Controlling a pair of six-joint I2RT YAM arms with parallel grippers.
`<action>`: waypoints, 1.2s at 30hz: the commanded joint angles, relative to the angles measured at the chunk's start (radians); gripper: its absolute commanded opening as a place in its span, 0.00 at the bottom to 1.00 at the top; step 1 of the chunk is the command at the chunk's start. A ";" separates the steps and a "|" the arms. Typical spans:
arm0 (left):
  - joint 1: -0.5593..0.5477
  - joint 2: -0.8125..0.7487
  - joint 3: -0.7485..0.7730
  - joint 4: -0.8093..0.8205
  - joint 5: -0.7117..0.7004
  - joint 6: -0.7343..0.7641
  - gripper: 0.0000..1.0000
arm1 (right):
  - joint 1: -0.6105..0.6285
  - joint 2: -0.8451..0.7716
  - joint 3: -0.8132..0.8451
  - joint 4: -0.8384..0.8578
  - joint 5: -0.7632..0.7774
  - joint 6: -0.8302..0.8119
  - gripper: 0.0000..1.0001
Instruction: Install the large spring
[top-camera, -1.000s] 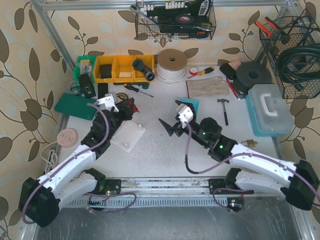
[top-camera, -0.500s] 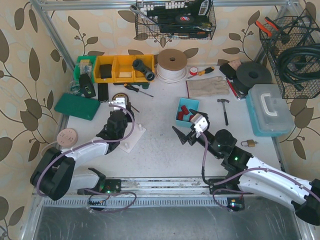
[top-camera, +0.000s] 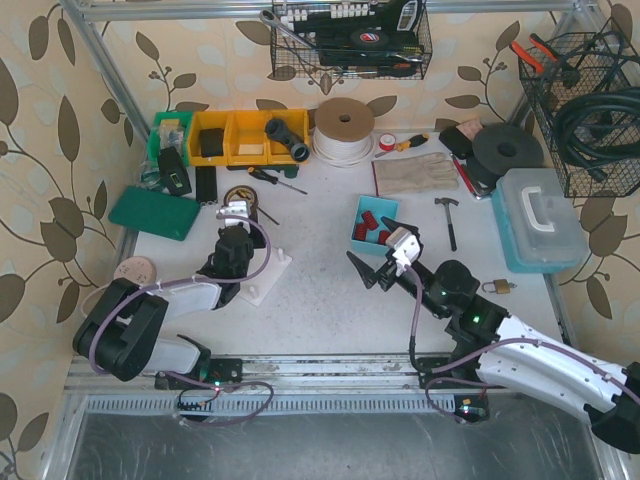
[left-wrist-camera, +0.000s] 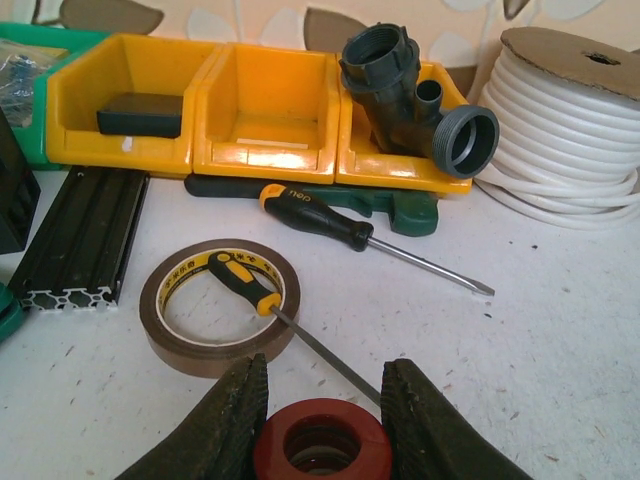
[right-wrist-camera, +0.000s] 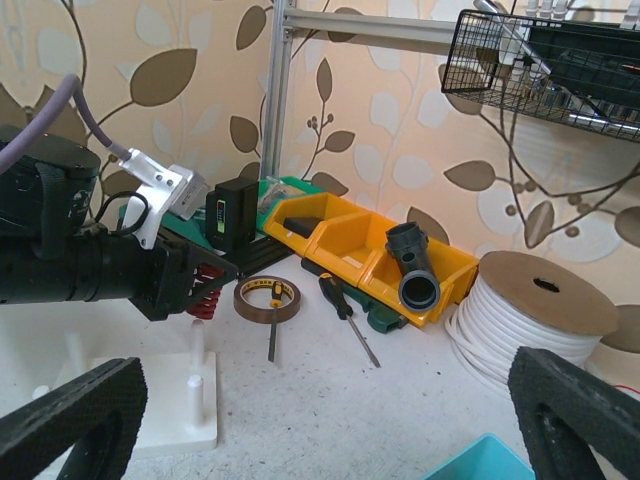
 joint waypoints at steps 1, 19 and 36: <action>0.005 -0.028 -0.007 0.093 0.012 -0.012 0.00 | -0.005 0.009 -0.016 0.023 -0.011 0.004 0.97; 0.006 0.032 -0.062 0.175 0.077 -0.007 0.00 | -0.004 0.012 -0.020 0.033 -0.008 -0.005 0.97; 0.004 0.001 -0.078 0.141 0.047 0.032 0.46 | -0.005 0.030 -0.021 0.042 0.013 -0.013 0.97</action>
